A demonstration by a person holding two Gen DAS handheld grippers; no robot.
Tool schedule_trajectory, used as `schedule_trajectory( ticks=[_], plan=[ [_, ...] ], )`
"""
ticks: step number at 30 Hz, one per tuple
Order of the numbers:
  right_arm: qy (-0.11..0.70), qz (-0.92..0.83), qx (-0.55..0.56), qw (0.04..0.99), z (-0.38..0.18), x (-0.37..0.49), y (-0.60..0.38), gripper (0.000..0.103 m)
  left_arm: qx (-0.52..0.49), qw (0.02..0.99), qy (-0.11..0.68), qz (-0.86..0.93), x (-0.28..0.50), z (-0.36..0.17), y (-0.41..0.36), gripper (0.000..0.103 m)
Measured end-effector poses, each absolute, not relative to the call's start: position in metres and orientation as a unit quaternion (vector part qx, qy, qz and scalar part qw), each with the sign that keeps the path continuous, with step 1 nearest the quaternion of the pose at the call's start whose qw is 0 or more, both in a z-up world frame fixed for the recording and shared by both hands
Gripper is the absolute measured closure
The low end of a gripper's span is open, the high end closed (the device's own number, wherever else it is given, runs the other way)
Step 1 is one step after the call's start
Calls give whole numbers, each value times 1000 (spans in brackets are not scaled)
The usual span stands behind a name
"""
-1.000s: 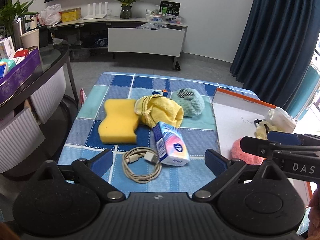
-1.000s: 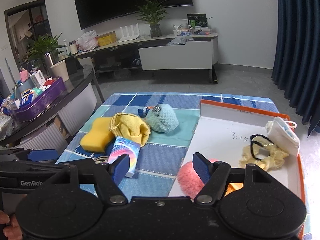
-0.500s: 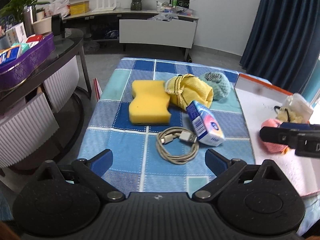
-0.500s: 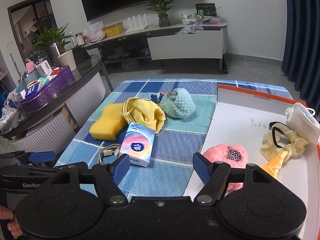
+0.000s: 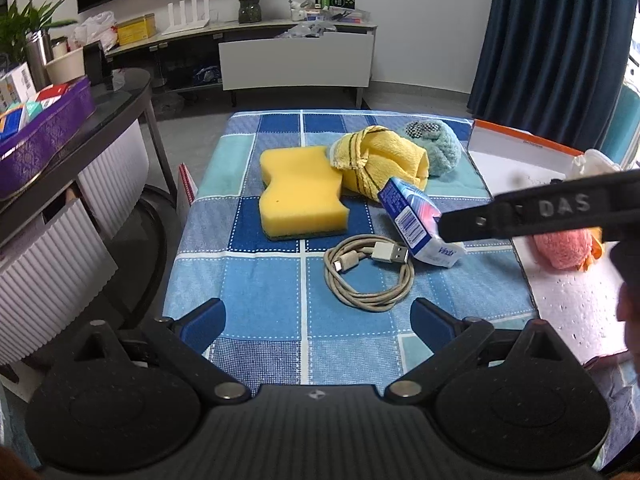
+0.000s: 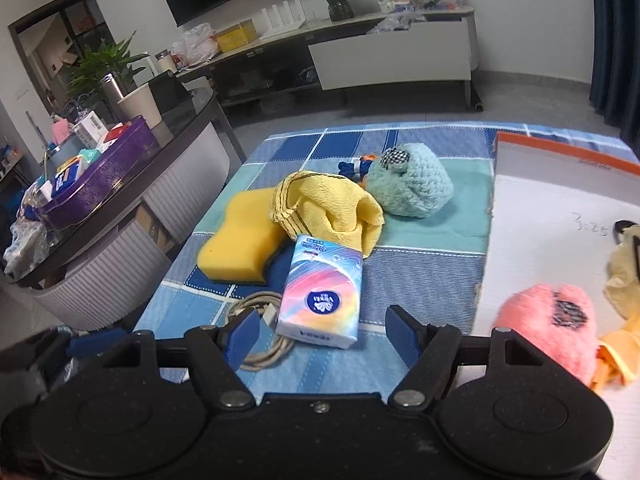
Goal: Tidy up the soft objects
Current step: 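Move left tool toward coiled white cable while right tool approaches tissue pack, then close left gripper on white cable while right gripper grasps Vinda tissue pack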
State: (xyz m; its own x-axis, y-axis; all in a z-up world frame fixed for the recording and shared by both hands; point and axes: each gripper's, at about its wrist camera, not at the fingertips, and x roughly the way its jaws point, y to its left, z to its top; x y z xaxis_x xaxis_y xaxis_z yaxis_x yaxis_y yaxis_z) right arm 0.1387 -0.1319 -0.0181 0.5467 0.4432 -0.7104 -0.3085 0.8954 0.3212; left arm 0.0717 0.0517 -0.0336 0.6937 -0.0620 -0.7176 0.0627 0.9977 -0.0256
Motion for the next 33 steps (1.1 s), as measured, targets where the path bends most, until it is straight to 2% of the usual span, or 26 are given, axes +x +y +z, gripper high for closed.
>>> schedule_trajectory(
  ticks=[6,12,16,25,26,27,28,29,33],
  plan=[
    [429,204,63,878,-31,160,-112,20,-12,919,393,-31,78,-38,55,1],
    [431,105,15,896,-39,166,-130,19,-18,916,399,-40,91,-45,49,0],
    [423,123,54,896,-36,162,-156,19,-16,913,405,-45,104,-53,39,0],
    [420,166,65,890,-32,160,-162,18,18,916,400,-30,125,-71,19,0],
    [422,174,63,887,-32,161,-160,18,23,918,395,-31,124,-71,19,3],
    [425,183,59,885,-33,162,-157,17,27,922,385,-37,122,-71,19,15],
    [427,189,52,883,-35,164,-155,16,29,924,379,-45,120,-69,21,21],
    [428,195,44,881,-36,165,-153,15,30,924,378,-48,118,-67,22,33],
    [433,207,7,877,-40,174,-145,11,14,921,384,-58,115,-62,29,34]
  ],
)
